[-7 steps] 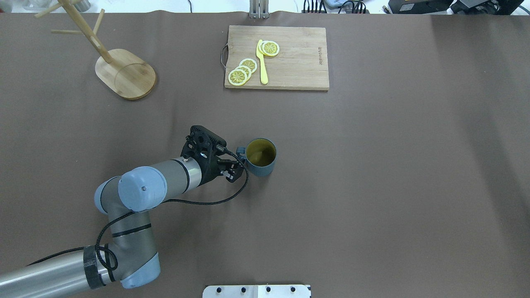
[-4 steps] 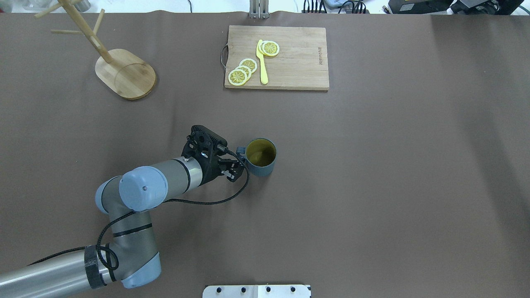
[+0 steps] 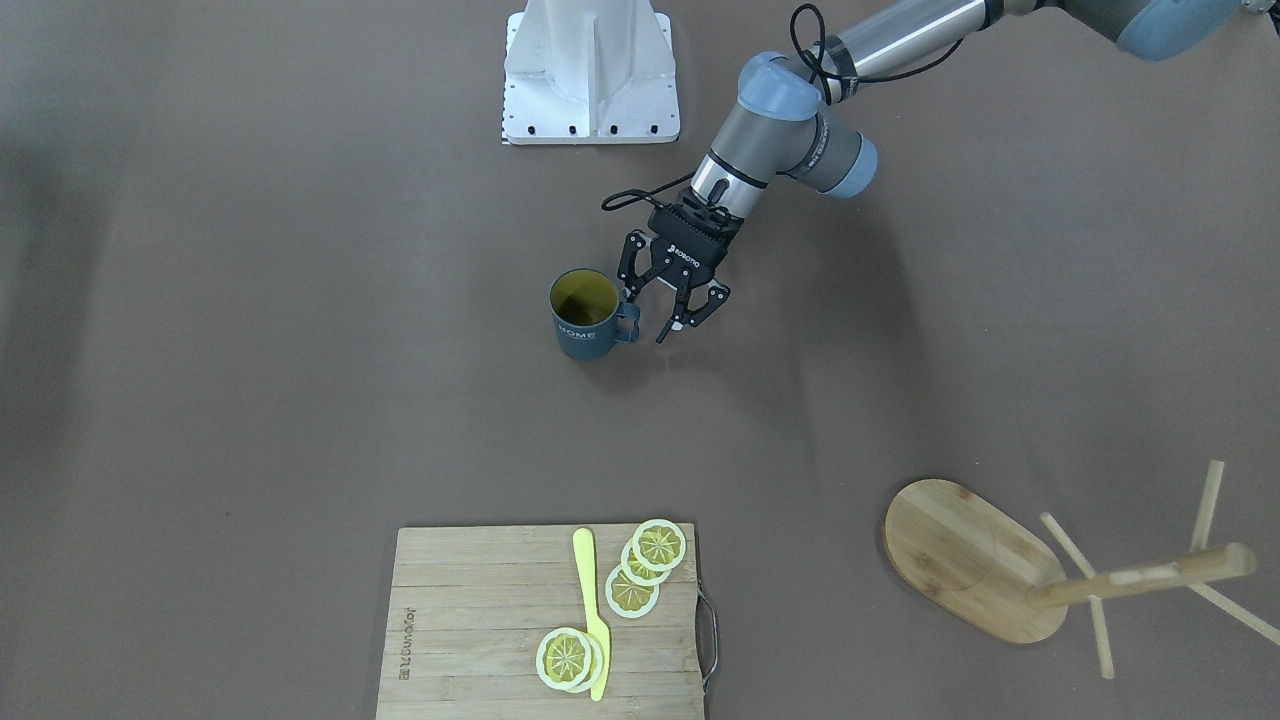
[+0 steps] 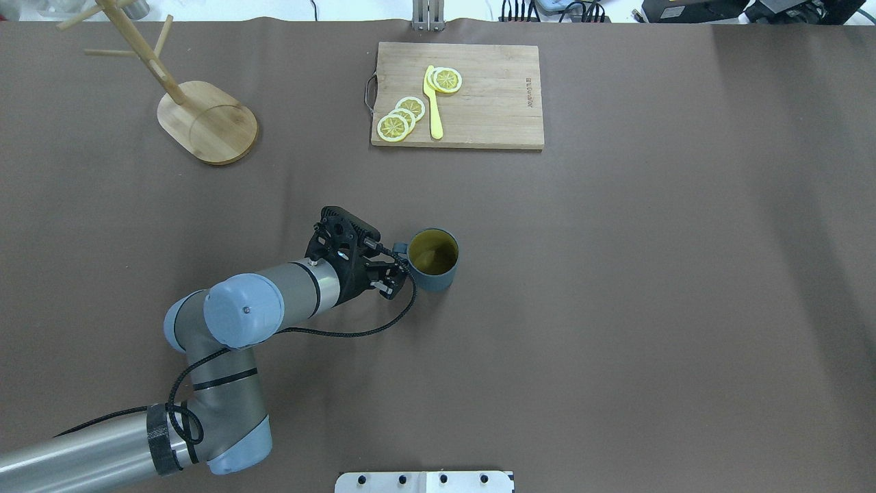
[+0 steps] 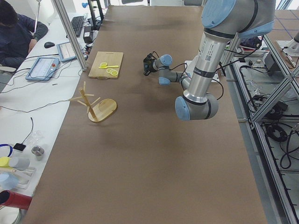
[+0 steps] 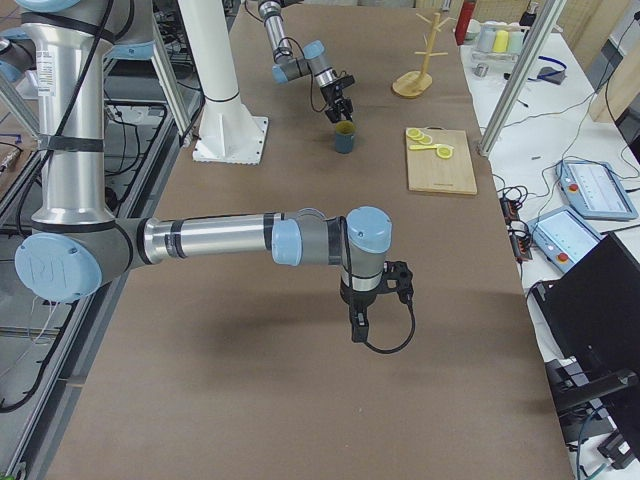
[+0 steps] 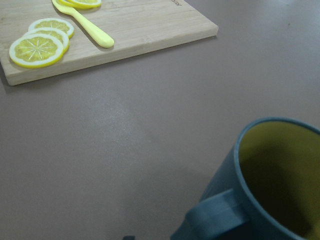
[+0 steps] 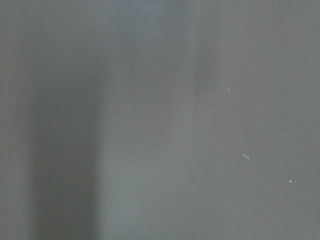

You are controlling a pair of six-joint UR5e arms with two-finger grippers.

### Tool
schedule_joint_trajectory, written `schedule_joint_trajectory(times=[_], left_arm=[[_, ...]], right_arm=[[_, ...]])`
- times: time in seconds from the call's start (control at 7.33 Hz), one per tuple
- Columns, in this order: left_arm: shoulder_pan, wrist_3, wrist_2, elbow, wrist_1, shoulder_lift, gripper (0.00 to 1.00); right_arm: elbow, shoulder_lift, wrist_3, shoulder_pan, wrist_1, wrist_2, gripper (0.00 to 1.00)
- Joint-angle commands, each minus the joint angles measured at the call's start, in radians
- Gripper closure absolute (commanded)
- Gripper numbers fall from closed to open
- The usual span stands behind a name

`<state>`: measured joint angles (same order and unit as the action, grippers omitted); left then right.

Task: Hang cup on storage rack
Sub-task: 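Grasp the teal mug rim with the left gripper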

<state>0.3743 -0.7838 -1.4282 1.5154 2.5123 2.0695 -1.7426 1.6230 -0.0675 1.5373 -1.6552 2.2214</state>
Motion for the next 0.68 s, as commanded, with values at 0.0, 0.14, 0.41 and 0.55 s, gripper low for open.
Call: schedule_joint_trajectory(times=[0.0,0.14,0.41,0.55], left_arm=[[0.0,-0.002,0.0,-0.001,0.002,0.003,0.6],[0.0,-0.002,0.0,-0.001,0.006,0.003,0.6],[0.002,-0.003,0.0,-0.001,0.008,0.007,0.6],[0.0,-0.003,0.0,-0.001,0.006,0.01,0.6]], right_arm=[[0.0,0.0,0.0,0.0,0.0,0.0,0.0],[0.0,0.0,0.0,0.0,0.0,0.0,0.0],[-0.002,0.0,0.0,0.0,0.0,0.0,0.0],[-0.002,0.0,0.0,0.0,0.0,0.0,0.0]])
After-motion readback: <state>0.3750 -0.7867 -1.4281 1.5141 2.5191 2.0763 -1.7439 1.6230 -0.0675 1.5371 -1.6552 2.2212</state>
